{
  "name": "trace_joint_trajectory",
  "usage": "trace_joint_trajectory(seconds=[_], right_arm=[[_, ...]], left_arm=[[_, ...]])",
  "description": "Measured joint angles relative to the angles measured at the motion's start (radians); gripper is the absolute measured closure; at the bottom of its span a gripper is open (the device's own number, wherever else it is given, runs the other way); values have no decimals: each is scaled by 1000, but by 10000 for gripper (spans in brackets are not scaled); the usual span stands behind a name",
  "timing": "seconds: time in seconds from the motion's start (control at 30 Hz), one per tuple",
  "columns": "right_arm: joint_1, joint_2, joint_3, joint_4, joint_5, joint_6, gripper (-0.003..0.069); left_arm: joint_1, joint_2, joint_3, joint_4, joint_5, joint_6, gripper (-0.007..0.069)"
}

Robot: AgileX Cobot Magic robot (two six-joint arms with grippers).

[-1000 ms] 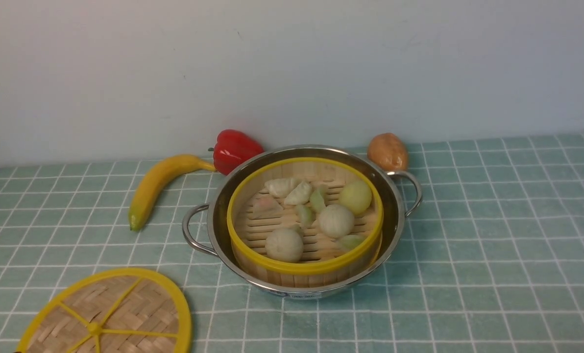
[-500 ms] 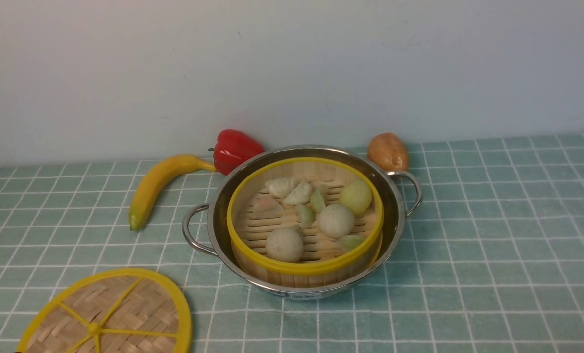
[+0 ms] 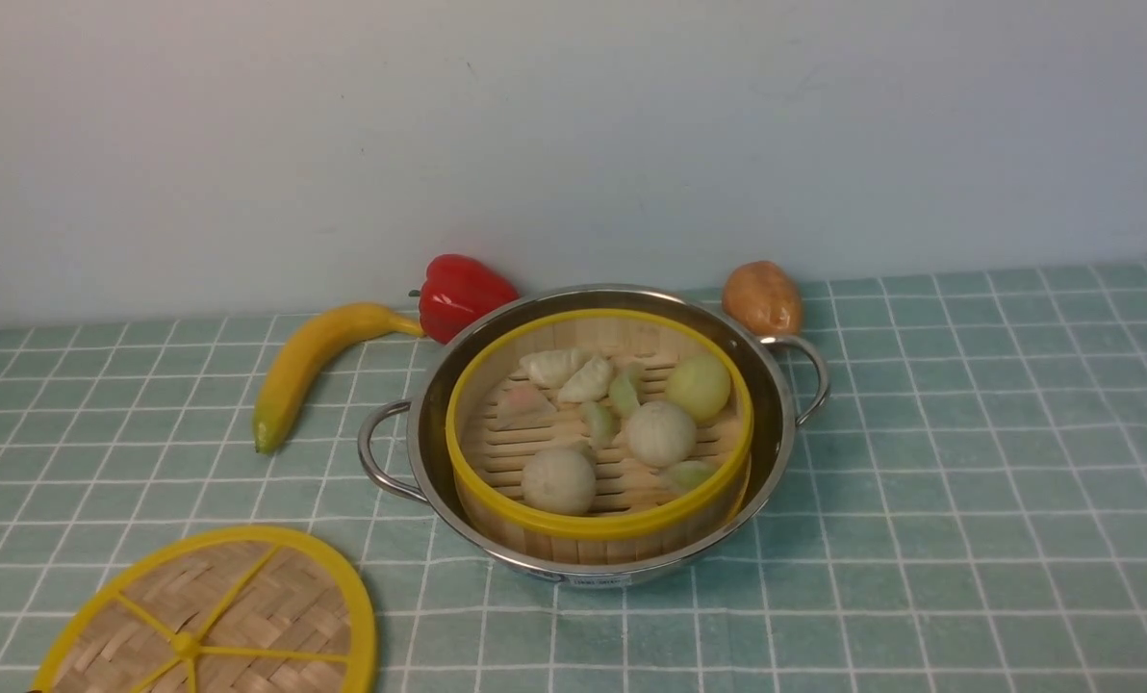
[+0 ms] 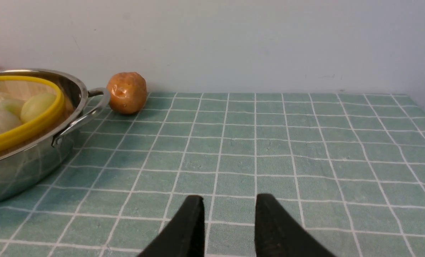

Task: Place the steamer in the pot on the blue tablecloth, and put the lid on the steamer.
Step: 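Grasp the bamboo steamer lid lying on the table by its centre knob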

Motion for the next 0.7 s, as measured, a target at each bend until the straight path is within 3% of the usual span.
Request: trace_joint_trajectory(seconds=[0.7], right_arm=[[0,0,0,0,0,3,419]], left_arm=[[0,0,0,-3,-21,-2,382]])
